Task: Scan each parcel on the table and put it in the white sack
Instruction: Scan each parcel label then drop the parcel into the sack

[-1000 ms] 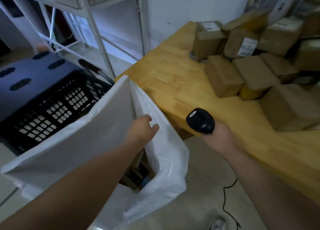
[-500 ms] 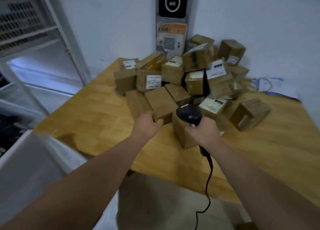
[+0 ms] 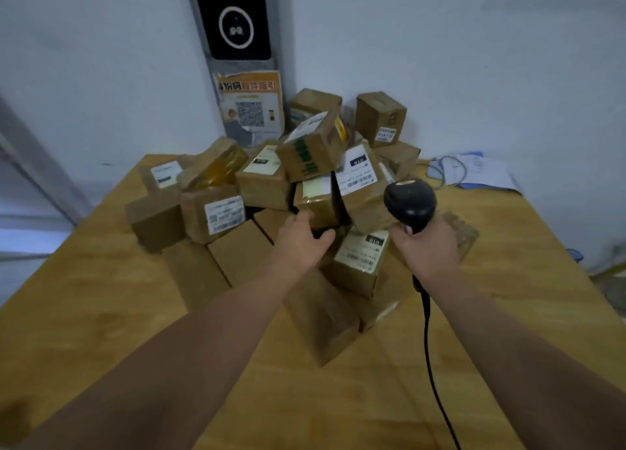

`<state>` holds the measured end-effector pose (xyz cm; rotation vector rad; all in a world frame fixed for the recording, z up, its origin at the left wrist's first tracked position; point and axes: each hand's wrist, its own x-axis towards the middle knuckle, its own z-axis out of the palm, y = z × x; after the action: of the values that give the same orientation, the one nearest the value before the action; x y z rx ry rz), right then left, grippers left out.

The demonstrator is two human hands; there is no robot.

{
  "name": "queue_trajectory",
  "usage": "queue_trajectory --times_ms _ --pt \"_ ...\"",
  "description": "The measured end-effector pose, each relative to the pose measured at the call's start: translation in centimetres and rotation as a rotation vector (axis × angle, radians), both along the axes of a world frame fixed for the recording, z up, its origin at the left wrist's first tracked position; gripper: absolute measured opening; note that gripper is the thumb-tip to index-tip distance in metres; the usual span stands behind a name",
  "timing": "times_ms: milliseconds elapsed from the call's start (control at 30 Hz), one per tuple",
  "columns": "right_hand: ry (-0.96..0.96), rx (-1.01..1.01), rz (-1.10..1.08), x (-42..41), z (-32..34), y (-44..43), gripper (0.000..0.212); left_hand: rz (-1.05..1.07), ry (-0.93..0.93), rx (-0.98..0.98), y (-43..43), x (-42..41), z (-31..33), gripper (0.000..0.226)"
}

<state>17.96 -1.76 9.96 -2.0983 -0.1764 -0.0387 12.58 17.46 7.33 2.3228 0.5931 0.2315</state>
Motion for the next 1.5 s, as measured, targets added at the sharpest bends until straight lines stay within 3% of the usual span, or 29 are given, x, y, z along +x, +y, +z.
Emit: queue_trajectory --times_ms 167,300,433,567,667,767,900,1000,1133,1200,1300,1433,1500 --pt "-0.022 0.064 0.026 4.6 3.1 3.9 0.021 0.094 -0.065 0.089 4.1 6.1 4.7 0.092" --pt "-0.006 0.131 -0.014 7.1 4.5 6.5 0.013 0.157 0.054 -0.088 6.5 11.5 7.5 0.111" --pt "0.026 0.158 -0.036 8.5 4.7 6.9 0.014 0.155 0.177 -0.061 7.9 14.5 8.1 0.114" --pt "0.107 0.172 -0.003 8.9 4.6 6.9 0.012 0.142 0.206 -0.172 8.8 15.3 7.4 0.118" --pt "0.167 0.198 -0.004 8.9 4.4 7.2 0.012 0.153 0.127 -0.173 8.7 14.8 7.2 0.111" --pt "0.091 0.2 -0.031 8.5 4.4 7.1 0.016 0.091 -0.021 -0.024 8.5 12.7 7.4 0.102" --pt "-0.017 0.351 0.003 7.7 5.7 6.1 0.014 -0.071 -0.216 0.178 8.6 7.5 6.6 0.116" --pt "0.025 0.481 0.117 7.8 6.9 5.3 0.029 -0.213 -0.223 0.353 9.9 3.9 5.8 0.128" --pt "0.194 0.412 0.324 7.8 7.8 4.5 0.064 -0.331 -0.155 0.487 11.1 -0.3 5.7 0.131" --pt "0.273 0.407 0.385 7.2 7.3 4.6 0.054 -0.345 -0.175 0.502 11.0 -1.9 6.0 0.131" --pt "0.378 0.52 0.44 5.4 6.4 5.1 0.017 -0.393 -0.18 0.523 10.5 -3.3 6.6 0.13" --pt "0.454 0.713 0.401 3.4 5.5 6.2 0.017 -0.394 -0.128 0.571 11.1 -4.2 6.6 0.127" --pt "0.434 0.77 0.273 2.6 5.1 7.1 0.019 -0.235 -0.173 0.485 11.0 -4.4 6.2 0.116"
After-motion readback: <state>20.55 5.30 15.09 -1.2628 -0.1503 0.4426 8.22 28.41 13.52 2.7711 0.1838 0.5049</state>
